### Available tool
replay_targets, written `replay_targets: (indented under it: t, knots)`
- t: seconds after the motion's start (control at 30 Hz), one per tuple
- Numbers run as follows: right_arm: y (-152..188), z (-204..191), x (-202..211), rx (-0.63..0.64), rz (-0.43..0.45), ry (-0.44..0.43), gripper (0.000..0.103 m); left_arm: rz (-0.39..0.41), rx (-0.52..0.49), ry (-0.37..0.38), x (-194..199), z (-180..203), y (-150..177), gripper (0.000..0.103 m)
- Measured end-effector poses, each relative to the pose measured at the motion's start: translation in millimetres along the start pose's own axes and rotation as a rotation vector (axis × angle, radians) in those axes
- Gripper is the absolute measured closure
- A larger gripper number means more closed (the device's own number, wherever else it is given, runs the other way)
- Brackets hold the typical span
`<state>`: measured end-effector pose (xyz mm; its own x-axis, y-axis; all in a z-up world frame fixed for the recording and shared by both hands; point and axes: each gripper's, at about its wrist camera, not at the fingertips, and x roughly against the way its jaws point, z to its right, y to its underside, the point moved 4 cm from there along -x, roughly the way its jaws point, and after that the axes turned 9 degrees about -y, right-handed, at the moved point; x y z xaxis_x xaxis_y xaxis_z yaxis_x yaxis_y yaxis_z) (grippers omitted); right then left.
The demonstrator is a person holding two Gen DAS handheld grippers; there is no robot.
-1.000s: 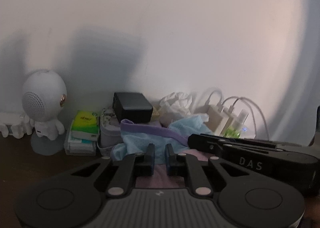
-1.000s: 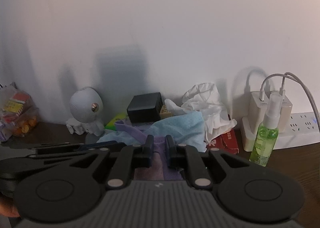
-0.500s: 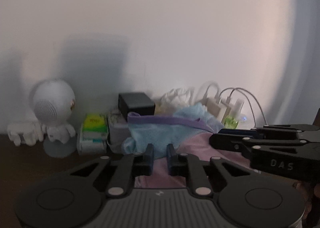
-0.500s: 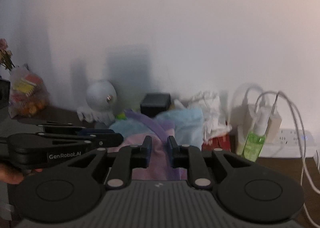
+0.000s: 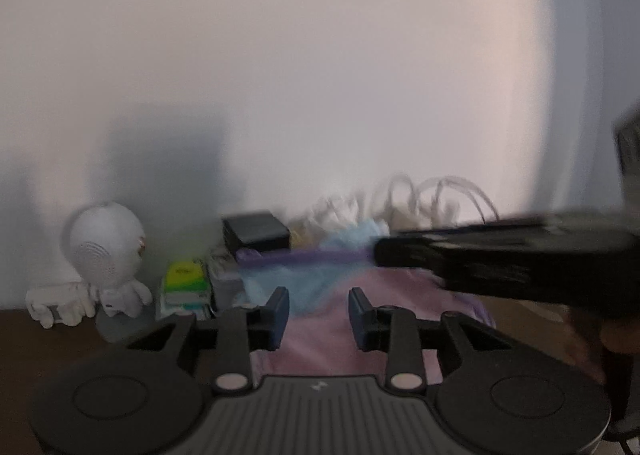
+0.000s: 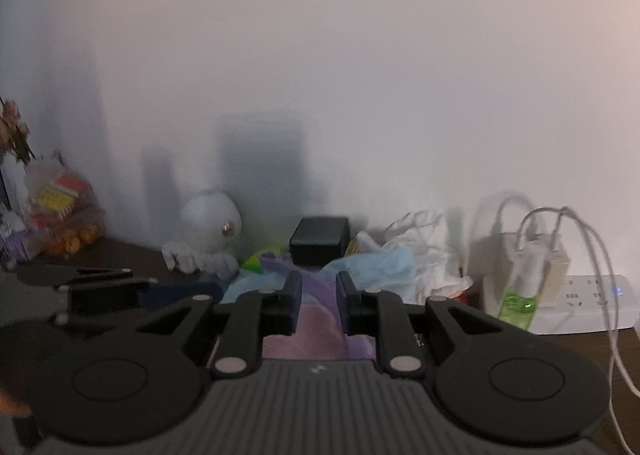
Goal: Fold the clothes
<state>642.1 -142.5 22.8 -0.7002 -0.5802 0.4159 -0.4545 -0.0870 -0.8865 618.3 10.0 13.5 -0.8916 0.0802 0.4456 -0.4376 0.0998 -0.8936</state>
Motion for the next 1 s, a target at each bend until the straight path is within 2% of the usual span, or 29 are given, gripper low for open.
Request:
replay_targets:
  t: [0.07,0.17,0.23,0.27,0.3,0.33,0.37,0.4,0.43,0.47,0.5,0.53,0.8,1.0]
  knots:
    - [4.6,4.3,-12.0,-0.004,-0.028,0.02,0.084,-0.007,-0.027,-0.02,-6.0,4.4,4.7,0.073]
    - [8.7,7.9,-13.6,-0.023,-0.021,0.019,0.084,-0.019,0.007,-0.016,-10.1,1.0,5.9,0.073]
    - [5.4,5.9,-2.2,-0.023,0.006,0.012,0.083,-0.002,0.033,-0.015,-2.6,-3.9,1.9,0.069]
    - [2.7,3.8,5.8,-0.018,0.023,0.013,0.083,0.013,0.04,-0.02,3.3,-6.0,-0.9,0.06]
    - [-0.2,1.4,14.6,-0.012,0.04,0.015,0.077,0.03,0.048,-0.034,10.6,-8.1,-3.7,0.046]
    - [-3.2,-1.0,23.3,-0.007,0.058,0.018,0.066,0.046,0.055,-0.055,18.3,-10.2,-6.0,0.039]
    - [-5.6,-3.2,31.6,-0.004,0.073,0.023,0.059,0.059,0.059,-0.074,25.9,-11.6,-7.7,0.028]
    - [-7.9,-5.3,39.8,-0.002,0.087,0.03,0.045,0.066,0.062,-0.091,33.2,-12.3,-8.4,0.018]
    - [-8.8,-7.9,46.8,0.003,0.093,0.039,0.039,0.069,0.064,-0.109,40.4,-12.7,-8.6,0.013]
    - [-9.2,-10.8,53.5,0.009,0.096,0.049,0.026,0.064,0.068,-0.125,46.3,-12.7,-7.4,0.004]
    - [-8.4,-13.1,59.5,0.012,0.098,0.062,0.013,0.055,0.072,-0.14,51.4,-12.6,-5.5,0.0]
    - [-7.2,-15.3,65.3,0.014,0.1,0.075,0.0,0.046,0.076,-0.156,56.6,-12.4,-3.7,0.0]
    - [20.1,-15.2,101.0,-0.121,0.026,0.102,0.0,-0.099,0.209,-0.2,85.0,-17.4,27.5,0.0]
    - [45.0,-24.5,128.5,-0.162,-0.016,0.128,0.0,-0.122,0.219,-0.212,116.6,-14.6,45.4,0.0]
